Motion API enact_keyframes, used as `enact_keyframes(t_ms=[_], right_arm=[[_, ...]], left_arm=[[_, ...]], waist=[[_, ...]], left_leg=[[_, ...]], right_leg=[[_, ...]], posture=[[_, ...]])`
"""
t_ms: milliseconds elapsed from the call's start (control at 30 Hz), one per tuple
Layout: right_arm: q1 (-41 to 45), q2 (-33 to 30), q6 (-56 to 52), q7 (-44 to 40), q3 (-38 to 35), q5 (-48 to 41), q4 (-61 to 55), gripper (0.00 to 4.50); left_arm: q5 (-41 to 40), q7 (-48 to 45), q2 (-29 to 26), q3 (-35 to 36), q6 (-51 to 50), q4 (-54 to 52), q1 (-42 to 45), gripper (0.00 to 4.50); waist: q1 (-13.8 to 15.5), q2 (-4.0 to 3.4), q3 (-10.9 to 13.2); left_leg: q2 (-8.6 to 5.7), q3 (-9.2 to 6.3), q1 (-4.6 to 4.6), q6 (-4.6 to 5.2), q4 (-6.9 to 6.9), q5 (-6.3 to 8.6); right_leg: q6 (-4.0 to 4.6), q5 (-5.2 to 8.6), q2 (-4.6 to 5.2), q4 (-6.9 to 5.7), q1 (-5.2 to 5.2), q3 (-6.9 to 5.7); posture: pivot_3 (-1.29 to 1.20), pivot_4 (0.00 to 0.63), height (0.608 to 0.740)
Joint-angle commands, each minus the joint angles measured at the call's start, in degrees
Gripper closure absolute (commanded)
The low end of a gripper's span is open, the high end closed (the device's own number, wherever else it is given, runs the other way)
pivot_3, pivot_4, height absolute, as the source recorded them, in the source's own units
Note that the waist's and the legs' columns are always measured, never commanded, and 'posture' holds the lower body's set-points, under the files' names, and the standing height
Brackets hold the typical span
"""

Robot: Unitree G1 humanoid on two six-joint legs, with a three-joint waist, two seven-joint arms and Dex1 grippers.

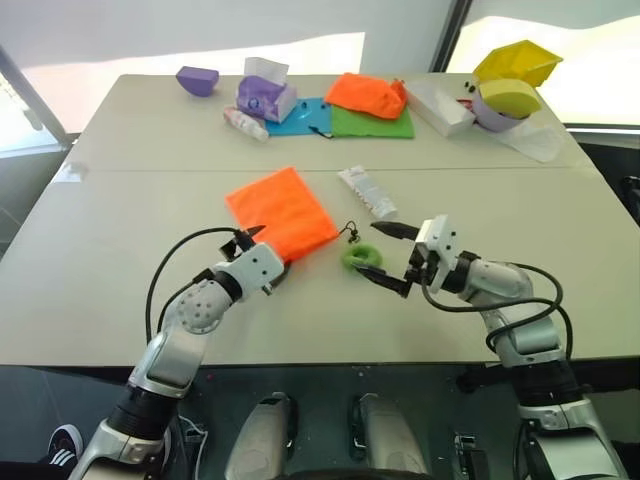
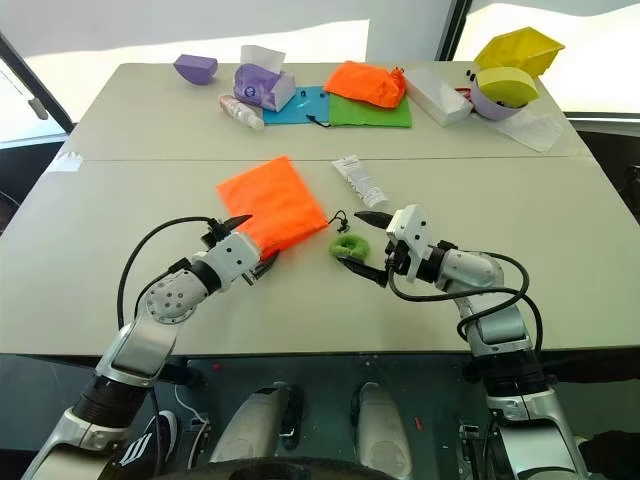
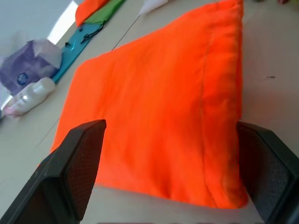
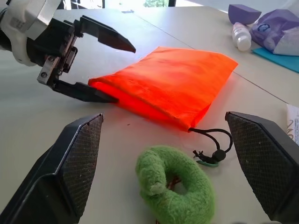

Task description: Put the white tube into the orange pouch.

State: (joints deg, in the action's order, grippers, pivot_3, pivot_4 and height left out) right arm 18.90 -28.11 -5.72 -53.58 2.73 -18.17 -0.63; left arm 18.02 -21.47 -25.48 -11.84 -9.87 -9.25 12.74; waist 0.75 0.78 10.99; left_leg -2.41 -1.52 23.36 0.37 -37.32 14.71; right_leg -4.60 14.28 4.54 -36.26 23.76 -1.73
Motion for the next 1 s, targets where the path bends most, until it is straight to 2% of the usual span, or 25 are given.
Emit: enact_keyframes(t_ms=[33,100,200,233,300,333,400,433,667,767,833,1000], right_arm=[[1.2,-0.3,1.2,0.2,-0.9,0.1,-0.4,0.12],[1.1,-0.1,1.3,0.2,-0.7,0.2,-0.5,0.12],[1.2,0.1,1.8,0.4,-0.6,0.4,0.0,0.0],[1.3,0.1,2.1,0.4,-0.5,0.6,0.4,0.0],[1.5,0.1,2.5,0.4,-0.4,0.8,0.8,0.0],[1.6,0.2,2.6,0.4,-0.4,0.8,1.0,0.0],[1.8,0.4,2.7,0.3,-0.3,1.0,1.2,0.0],[1.9,0.5,2.8,0.3,-0.3,1.0,1.3,0.0],[2.2,0.7,3.8,0.3,0.1,1.7,2.0,0.0],[2.8,0.7,3.4,1.1,-0.7,1.6,2.8,0.0],[4.0,0.8,1.8,2.7,-1.0,2.2,3.9,0.0],[8.3,2.5,-3.6,11.5,-1.2,5.4,6.9,0.0]], left_arm=[[0.9,2.1,0.4,1.5,0.0,-0.4,0.6,0.14],[0.8,2.2,0.3,1.6,0.3,-0.4,0.5,0.14],[0.8,2.1,0.1,1.5,0.5,-0.5,-0.2,1.03],[0.7,2.3,0.3,1.6,0.3,-0.6,-0.3,1.46],[0.4,2.2,0.5,1.6,0.4,-0.9,-0.5,2.6],[0.3,2.2,0.6,1.7,0.4,-1.1,-0.6,2.97],[0.1,1.9,0.6,1.6,0.6,-1.3,-0.6,4.09],[0.1,1.8,0.5,1.6,0.6,-1.3,-0.6,4.47],[-0.6,1.2,0.4,1.9,0.6,-1.8,-1.2,4.47],[-4.8,-0.8,1.6,3.7,-0.8,-4.1,-2.0,4.47],[-7.1,-3.2,1.3,3.8,-1.2,-6.3,-2.6,4.47],[-5.9,-5.4,-1.1,2.6,-1.5,-8.0,-2.8,4.47]], waist=[[0.0,0.0,0.0],[0.0,0.0,0.0],[0.0,0.0,0.0],[0.0,0.0,0.0],[0.0,0.0,0.0],[0.0,0.0,0.0],[0.0,0.0,0.0],[0.0,0.0,0.0],[0.0,0.0,0.0],[0.0,0.0,0.0],[-0.1,0.0,0.0],[-0.1,-0.02,0.0]], left_leg=[[0.0,0.0,0.0,0.0,0.0,0.0],[0.0,0.0,0.0,0.0,-0.01,0.0],[0.0,0.0,0.0,0.0,0.0,0.0],[0.0,0.0,0.0,-0.01,0.0,0.0],[0.0,0.0,0.0,-0.01,-0.01,0.0],[0.0,0.0,0.0,-0.01,-0.01,0.0],[0.0,0.0,0.0,-0.01,-0.03,-0.01],[0.0,0.0,0.0,-0.01,-0.04,-0.01],[0.0,0.01,0.0,-0.02,-0.05,-0.01],[0.0,0.0,0.0,-0.02,-0.05,-0.01],[0.0,0.0,0.0,-0.03,-0.06,-0.02],[0.01,-0.01,-0.01,-0.1,-0.09,-0.06]], right_leg=[[0.0,0.0,0.0,0.0,0.0,0.0],[0.0,-0.01,0.0,0.0,0.0,0.0],[0.0,-0.01,0.0,0.0,0.0,0.0],[0.0,-0.01,0.0,0.0,0.0,0.0],[0.0,-0.01,0.0,0.0,0.0,0.0],[0.0,-0.01,0.0,0.0,0.0,0.0],[0.0,-0.01,0.0,-0.01,0.0,0.0],[0.0,-0.02,0.0,-0.02,0.0,0.0],[0.0,-0.02,0.0,-0.02,0.0,0.0],[0.0,-0.02,-0.01,-0.04,0.0,0.0],[0.0,-0.02,0.0,-0.04,0.0,0.0],[0.1,-0.09,-0.02,-0.1,0.01,0.01]], posture=[[0.0,0.15,0.738],[0.0,0.15,0.738],[0.0,0.15,0.738],[0.0,0.15,0.738],[0.0,0.15,0.738],[0.0,0.15,0.738],[0.0,0.15,0.738],[0.0,0.15,0.738],[0.0,0.15,0.738],[0.0,0.15,0.738],[0.0,0.15,0.738],[0.0,0.15,0.738]])
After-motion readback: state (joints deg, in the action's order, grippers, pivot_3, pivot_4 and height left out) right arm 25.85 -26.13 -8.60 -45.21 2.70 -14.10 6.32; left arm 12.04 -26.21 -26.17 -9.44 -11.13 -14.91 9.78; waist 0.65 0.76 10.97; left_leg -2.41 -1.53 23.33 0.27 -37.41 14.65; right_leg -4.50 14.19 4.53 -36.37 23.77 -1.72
